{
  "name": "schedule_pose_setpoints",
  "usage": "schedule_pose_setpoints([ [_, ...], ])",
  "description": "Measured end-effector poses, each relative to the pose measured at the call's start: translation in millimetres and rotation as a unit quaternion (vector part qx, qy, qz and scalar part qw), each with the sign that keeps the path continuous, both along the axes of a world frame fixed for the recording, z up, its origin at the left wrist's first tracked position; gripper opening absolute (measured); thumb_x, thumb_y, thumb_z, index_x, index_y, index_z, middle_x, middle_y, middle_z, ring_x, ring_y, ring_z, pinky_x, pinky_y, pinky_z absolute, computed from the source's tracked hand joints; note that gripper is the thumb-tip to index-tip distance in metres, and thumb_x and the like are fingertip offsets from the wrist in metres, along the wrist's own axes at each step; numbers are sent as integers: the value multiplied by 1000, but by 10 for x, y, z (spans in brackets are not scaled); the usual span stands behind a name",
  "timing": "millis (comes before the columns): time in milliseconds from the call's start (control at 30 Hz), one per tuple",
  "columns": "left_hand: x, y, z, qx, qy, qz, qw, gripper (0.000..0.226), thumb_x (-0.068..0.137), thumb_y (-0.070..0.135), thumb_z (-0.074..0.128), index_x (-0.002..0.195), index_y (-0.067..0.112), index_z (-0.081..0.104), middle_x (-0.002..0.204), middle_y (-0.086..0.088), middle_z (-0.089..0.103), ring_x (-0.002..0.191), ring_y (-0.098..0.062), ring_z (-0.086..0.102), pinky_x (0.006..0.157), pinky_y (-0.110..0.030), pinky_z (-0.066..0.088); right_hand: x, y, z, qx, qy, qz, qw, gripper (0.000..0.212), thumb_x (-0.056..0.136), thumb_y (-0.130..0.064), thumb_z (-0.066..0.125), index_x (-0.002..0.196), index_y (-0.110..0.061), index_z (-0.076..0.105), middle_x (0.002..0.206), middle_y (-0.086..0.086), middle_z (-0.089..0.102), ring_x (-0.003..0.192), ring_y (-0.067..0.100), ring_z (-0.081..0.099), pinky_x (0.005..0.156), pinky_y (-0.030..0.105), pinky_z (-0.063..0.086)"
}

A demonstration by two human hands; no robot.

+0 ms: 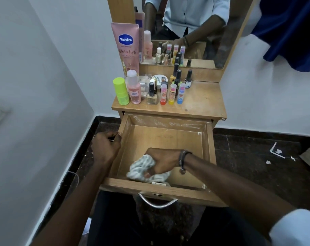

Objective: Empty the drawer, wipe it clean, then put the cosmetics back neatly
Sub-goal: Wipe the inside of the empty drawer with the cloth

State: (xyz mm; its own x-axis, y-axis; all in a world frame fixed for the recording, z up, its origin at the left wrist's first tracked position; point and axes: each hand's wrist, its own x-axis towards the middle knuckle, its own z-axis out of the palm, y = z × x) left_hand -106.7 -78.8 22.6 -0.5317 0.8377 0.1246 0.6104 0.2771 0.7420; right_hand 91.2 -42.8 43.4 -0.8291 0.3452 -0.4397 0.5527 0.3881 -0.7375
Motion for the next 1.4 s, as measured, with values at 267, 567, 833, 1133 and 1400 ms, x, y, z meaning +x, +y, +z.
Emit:
schedule_pose_setpoints([
  [267, -18, 11, 4, 0, 1, -7, 1000, 18, 83, 19, 66, 93, 12, 78, 90, -10, 76, 87, -30, 71, 81, -43, 55, -560, -121, -3, 44, 84, -29, 995, 22, 86, -7, 72, 107, -3, 66, 106, 10, 71, 89, 13, 63, 65, 10, 43],
  [567, -52, 13, -21, 0, -1, -14, 1000, 17, 85, 17, 67, 97, 11, 78, 94, -7, 77, 87, -25, 71, 82, -37, 55, 246, 68, -19, -27, 20, -17, 999, 15, 84, -11, 76, 96, -2, 73, 88, 3, 75, 69, -1, 61, 66, 13, 50],
  [833, -39, 10, -19, 3, 8, -12, 1000, 16, 86, 16, 67, 97, 11, 78, 94, -8, 76, 85, -27, 71, 83, -41, 55, 755, 262, 157, -24, -142, 72, 987, 11, 81, -13, 78, 90, -18, 73, 92, 1, 75, 80, 12, 68, 76, 25, 57],
  [1133, -69, 31, -51, -1, -28, -1, 1000, 13, 84, 22, 68, 90, 16, 79, 86, -2, 77, 81, -23, 70, 80, -41, 55, 599, 291, 321, 56, -206, 32, 976, 16, 87, -17, 71, 97, -3, 70, 95, 8, 72, 76, 13, 59, 71, 25, 50],
  [1400, -108, 41, -109, 2, -105, 24, 994, 23, 82, 30, 70, 72, 11, 76, 67, -8, 71, 67, -26, 68, 71, -44, 57, -473, 22, 234, -59, 18, -260, 964, 18, 90, 2, 54, 83, -14, 55, 85, 1, 60, 85, 20, 60, 72, 30, 53],
])
